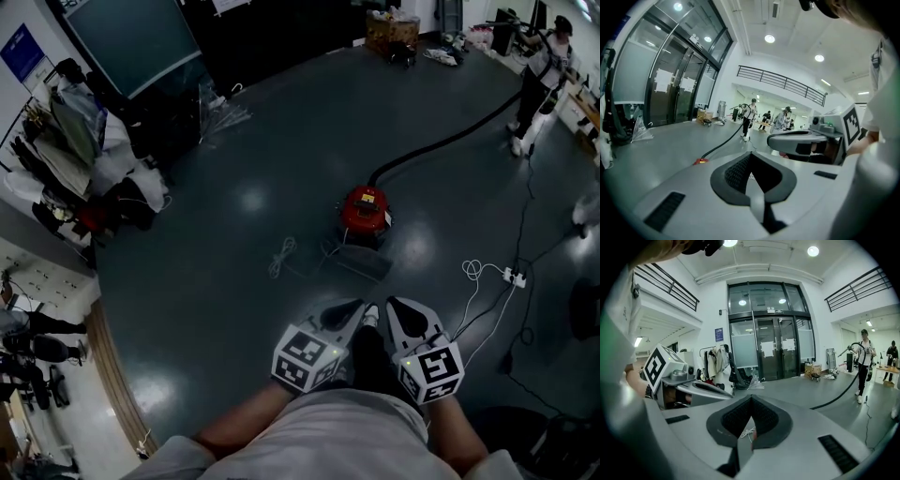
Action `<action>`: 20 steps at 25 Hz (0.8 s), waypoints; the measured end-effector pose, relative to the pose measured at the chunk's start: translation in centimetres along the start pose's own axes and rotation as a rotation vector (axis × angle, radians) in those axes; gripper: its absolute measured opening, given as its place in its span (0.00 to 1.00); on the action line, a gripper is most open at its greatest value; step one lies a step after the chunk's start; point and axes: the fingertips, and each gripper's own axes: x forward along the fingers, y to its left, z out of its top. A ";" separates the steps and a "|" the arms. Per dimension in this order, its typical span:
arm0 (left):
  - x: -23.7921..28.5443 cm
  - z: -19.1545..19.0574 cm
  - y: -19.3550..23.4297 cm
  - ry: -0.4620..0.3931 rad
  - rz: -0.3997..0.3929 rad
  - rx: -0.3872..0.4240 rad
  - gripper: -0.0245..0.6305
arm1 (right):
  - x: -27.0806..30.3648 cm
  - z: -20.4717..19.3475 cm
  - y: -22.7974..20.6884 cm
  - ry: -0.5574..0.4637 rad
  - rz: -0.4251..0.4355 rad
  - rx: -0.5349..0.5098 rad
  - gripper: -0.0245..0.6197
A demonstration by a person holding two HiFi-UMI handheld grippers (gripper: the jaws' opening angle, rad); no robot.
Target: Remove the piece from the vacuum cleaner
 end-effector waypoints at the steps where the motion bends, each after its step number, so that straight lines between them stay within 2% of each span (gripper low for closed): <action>1: 0.7 0.2 0.5 0.005 0.001 0.001 0.05 | 0.6 0.1 -0.7 0.004 0.002 0.004 0.06; 6: 5.1 1.0 3.8 0.027 0.000 0.007 0.05 | 4.4 -0.1 -4.9 0.028 0.015 0.027 0.06; 13: 13.7 2.8 8.7 0.046 -0.032 0.014 0.05 | 10.5 -0.9 -13.0 0.082 0.028 0.054 0.06; 20: 21.8 2.5 13.2 0.078 -0.087 0.033 0.05 | 16.9 -2.4 -20.2 0.121 0.061 0.052 0.06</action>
